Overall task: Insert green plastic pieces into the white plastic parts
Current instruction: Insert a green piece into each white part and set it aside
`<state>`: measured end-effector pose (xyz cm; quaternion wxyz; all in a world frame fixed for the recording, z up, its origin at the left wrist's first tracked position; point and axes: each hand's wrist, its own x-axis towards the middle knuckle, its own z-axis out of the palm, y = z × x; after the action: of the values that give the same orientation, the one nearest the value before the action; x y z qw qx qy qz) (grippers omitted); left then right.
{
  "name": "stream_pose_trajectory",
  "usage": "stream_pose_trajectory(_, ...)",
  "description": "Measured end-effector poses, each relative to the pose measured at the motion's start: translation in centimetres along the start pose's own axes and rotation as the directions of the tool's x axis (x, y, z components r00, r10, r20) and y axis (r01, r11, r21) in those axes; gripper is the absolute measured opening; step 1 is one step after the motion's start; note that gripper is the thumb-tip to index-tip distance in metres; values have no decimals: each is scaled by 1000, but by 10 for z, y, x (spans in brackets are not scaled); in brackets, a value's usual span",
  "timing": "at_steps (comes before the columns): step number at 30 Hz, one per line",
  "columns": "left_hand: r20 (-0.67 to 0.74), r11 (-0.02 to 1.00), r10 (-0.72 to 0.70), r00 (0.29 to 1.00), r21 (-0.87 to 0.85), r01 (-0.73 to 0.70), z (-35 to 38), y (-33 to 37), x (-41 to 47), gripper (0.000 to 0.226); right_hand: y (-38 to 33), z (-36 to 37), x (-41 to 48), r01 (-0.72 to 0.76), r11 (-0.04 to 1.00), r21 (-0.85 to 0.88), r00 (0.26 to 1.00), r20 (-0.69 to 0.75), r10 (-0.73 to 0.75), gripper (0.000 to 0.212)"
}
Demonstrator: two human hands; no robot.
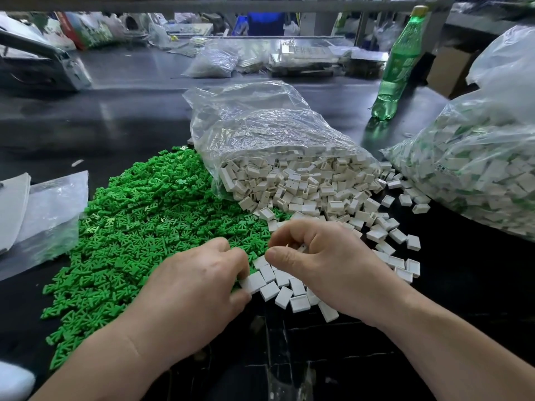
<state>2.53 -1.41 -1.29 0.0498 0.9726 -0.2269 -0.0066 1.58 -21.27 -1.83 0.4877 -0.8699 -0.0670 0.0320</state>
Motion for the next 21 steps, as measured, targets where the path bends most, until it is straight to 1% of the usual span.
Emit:
stream_pose_trajectory(5, -128, 997, -13, 992, -75, 3, 3, -2, 2, 22, 2, 1, 2, -15, 1000, -9, 1000, 6, 15, 11)
stream_pose_trajectory(8, -214, 977, -22, 977, -210, -24, 1, -5, 3, 19, 3, 2, 2, -32, 999, -2, 999, 36, 32, 17)
stream_pose_trajectory(9, -246, 970, -17, 969, -238, -44, -1, -5, 3, 18, 3, 4, 1, -44, 999, 29, 997, 59, 43, 21)
stream_pose_trajectory(11, -304, 962, -15, 953, -264, -69, -4, -3, 3, 18, 1, 7, 2, -94, 983, 158, 990, 120, 75, 27)
stream_pose_trajectory(13, -316, 956, -24, 949, -286, -71, -6, 1, 3, 21, -2, 11, 3, -132, 950, 283, 983, 160, 89, 25)
stream_pose_trajectory(16, -362, 950, -41, 931, -302, -76, -4, 3, 4, 23, -5, 14, 4, -135, 925, 356, 984, 161, 82, 18)
stream_pose_trajectory(19, -404, 946, -43, 914, -312, -93, -2, 7, 5, 21, -6, 14, 5, -177, 883, 435, 978, 177, 108, 18)
stream_pose_trajectory(21, -389, 921, -51, 920, -375, -107, 0, 9, 4, 27, -7, 13, 6, -187, 874, 448, 979, 159, 128, 16)
